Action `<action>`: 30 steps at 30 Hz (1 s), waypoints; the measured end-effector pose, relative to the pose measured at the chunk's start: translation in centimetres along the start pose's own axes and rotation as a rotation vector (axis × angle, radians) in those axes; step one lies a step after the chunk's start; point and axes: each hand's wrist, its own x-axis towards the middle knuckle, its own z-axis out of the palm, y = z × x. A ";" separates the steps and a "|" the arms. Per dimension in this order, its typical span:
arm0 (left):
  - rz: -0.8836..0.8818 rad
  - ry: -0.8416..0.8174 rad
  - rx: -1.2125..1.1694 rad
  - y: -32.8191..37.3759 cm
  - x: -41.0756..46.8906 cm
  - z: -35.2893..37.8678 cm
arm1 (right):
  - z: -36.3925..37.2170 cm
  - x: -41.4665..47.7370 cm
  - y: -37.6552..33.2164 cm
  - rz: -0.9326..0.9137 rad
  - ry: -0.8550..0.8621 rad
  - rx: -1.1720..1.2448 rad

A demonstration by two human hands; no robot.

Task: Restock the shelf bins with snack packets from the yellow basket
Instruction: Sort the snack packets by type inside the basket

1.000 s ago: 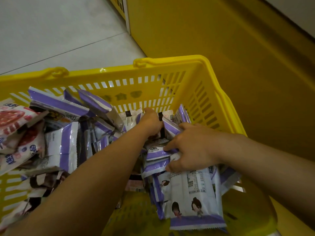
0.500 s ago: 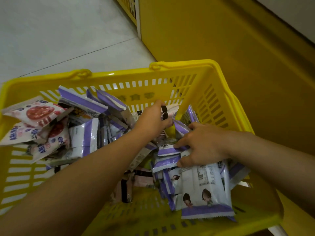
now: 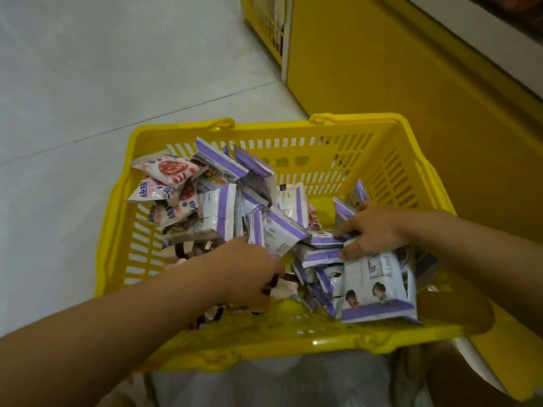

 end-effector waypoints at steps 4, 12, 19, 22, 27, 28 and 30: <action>0.003 0.037 -0.189 -0.1 0.5 0.4 | 0.1 0.1 0.0 0.002 0.006 -0.013; -0.102 0.455 -0.341 -1.5 9.3 -3.9 | 0.5 0.6 0.7 -0.036 0.099 0.008; -0.118 0.205 -0.073 -3.5 18.2 -3.7 | 1.0 1.1 1.8 -0.101 0.149 0.051; -0.056 0.141 0.108 -3.9 19.7 -2.9 | 1.3 1.1 2.3 -0.115 0.160 0.052; -0.068 0.015 0.322 -4.1 21.1 -3.2 | 1.4 1.1 2.6 -0.132 0.165 0.071; -0.081 -0.008 0.329 -4.1 21.2 -3.3 | 1.4 1.0 2.6 -0.135 0.172 0.071; -0.093 -0.040 0.347 -3.9 21.4 -3.4 | 1.4 1.0 2.6 -0.137 0.183 0.076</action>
